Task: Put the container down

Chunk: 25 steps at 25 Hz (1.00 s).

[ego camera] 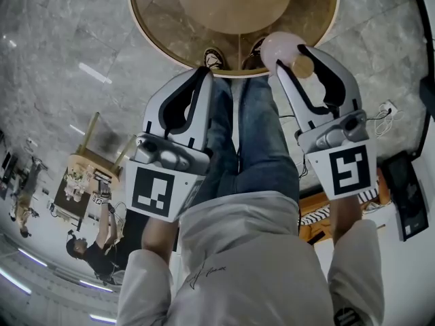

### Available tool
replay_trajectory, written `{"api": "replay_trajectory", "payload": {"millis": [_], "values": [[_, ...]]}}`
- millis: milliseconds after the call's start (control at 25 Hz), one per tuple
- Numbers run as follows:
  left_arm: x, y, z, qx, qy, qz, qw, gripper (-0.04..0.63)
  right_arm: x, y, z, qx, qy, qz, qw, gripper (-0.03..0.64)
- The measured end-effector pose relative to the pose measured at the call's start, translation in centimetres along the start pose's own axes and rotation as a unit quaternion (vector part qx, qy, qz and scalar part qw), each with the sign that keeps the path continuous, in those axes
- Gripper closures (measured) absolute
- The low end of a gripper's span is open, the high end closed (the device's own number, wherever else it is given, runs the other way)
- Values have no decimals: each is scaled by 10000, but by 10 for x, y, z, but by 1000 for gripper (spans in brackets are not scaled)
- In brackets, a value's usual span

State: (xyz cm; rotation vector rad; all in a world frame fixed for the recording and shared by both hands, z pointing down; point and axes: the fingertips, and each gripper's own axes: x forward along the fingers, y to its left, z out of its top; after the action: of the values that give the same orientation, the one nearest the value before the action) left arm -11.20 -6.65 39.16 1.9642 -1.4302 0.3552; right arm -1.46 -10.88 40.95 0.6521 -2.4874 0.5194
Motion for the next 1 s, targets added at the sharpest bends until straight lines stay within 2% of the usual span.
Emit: {"api": "replay_trajectory", "payload": {"millis": [600, 800, 1000], "values": [[22, 9, -22, -271, -35, 11, 9996, 577, 27, -9, -27, -164, 81, 78, 9998, 470], [29, 16, -35, -269, 81, 148, 9995, 577, 36, -14, -40, -226, 136, 81, 9996, 469], [32, 16, -36, -337, -107, 164, 9992, 577, 47, -10, -50, -343, 178, 203, 9990, 471]]}}
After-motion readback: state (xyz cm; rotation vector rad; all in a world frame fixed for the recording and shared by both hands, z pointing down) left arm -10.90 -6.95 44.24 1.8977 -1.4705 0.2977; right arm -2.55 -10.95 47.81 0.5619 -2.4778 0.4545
